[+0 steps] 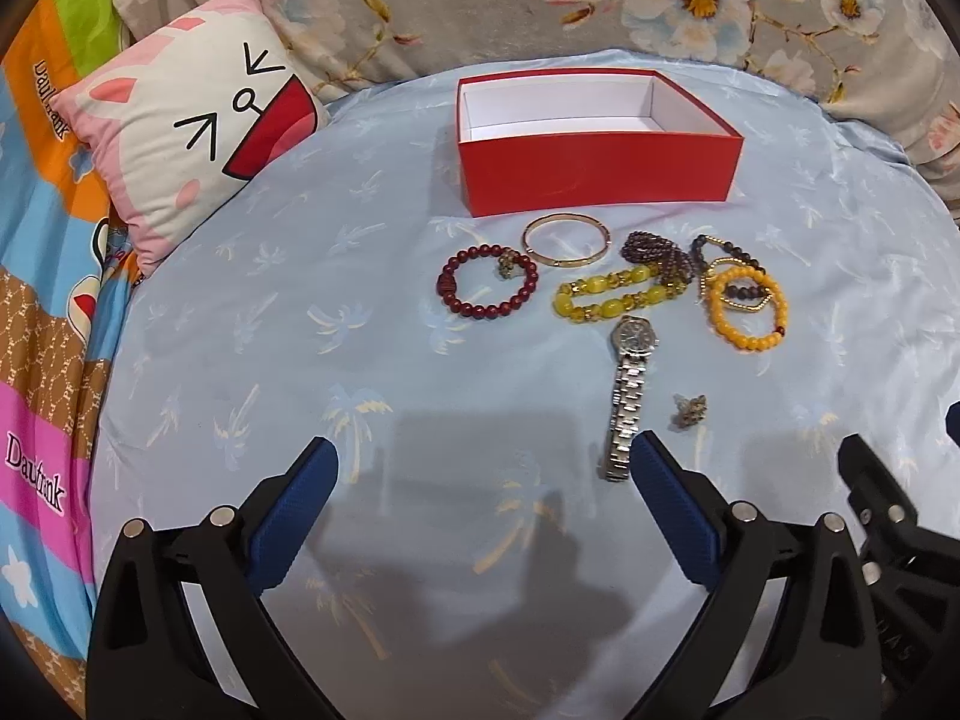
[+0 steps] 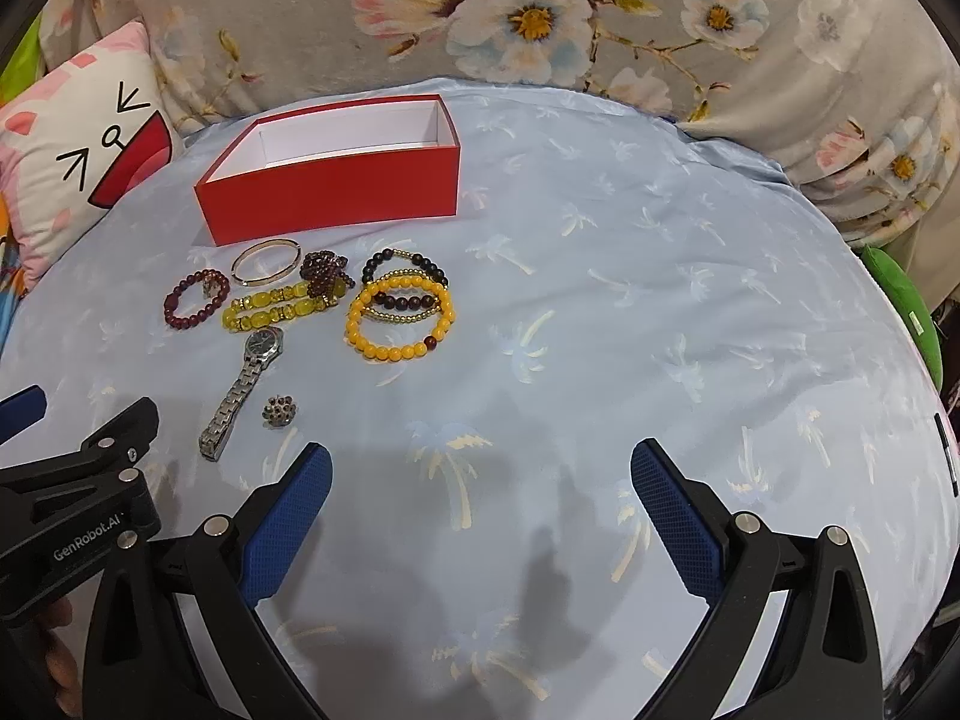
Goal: Organize jewelry
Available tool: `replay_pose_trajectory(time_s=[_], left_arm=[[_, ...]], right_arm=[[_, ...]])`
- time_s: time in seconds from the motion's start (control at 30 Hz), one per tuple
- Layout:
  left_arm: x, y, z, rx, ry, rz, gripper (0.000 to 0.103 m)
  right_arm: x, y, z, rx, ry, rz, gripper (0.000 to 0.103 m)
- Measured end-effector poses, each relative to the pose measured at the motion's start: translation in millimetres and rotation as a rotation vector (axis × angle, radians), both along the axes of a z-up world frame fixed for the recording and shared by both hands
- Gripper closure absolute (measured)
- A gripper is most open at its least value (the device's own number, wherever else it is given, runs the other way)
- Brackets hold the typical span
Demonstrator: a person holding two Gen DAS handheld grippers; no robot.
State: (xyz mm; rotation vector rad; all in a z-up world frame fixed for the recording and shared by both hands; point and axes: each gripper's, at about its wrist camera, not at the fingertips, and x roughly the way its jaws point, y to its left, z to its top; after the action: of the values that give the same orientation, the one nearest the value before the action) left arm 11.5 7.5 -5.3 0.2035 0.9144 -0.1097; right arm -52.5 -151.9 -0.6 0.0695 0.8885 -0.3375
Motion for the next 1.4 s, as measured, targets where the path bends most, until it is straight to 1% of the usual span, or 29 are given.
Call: replay_pose_trajectory(time_s=[0.2,0.43,0.47,0.73,0.9,0.97,1.03,1.17,1.2,1.3,1.4], left_arm=[[23,23,-9,-0.026,0.023,0.064,0.009],[49,38,-17,-0.041,0.034,0.116,0.01],[53,38,-18,-0.041,0.035,0.12,0.009],[85,39,-24,-0.055,0.038,0.132,0.01],[104,38,-31,-0.065,0.045,0.136,0.01],[110,37,-33,-0.067,0.041,0.131,0.011],[115,35,-35,-0.072,0.039,0.125,0.012],[126,30,-44,-0.089,0.067,0.103,0.024],[128,29,-46,-0.097,0.077,0.097,0.027],[127,27,-46,-0.101,0.058,0.086,0.032],[126,24,-46,-0.108,0.049,0.06,0.044]], right_arm=[[15,-9,-4,0.011,-0.011,0.004,0.007],[46,-16,-11,0.04,-0.014,0.02,0.009],[51,-16,-13,0.046,-0.01,0.024,0.012],[85,-19,-29,0.082,0.024,0.04,0.028],[101,-22,-43,0.105,0.056,0.041,0.05],[105,-22,-48,0.113,0.063,0.046,0.053],[105,-22,-48,0.112,0.051,0.051,0.056],[104,-22,-48,0.12,0.037,0.06,0.068],[105,-22,-47,0.122,0.036,0.063,0.073],[104,-23,-47,0.136,0.037,0.071,0.085],[104,-24,-46,0.157,0.039,0.08,0.092]])
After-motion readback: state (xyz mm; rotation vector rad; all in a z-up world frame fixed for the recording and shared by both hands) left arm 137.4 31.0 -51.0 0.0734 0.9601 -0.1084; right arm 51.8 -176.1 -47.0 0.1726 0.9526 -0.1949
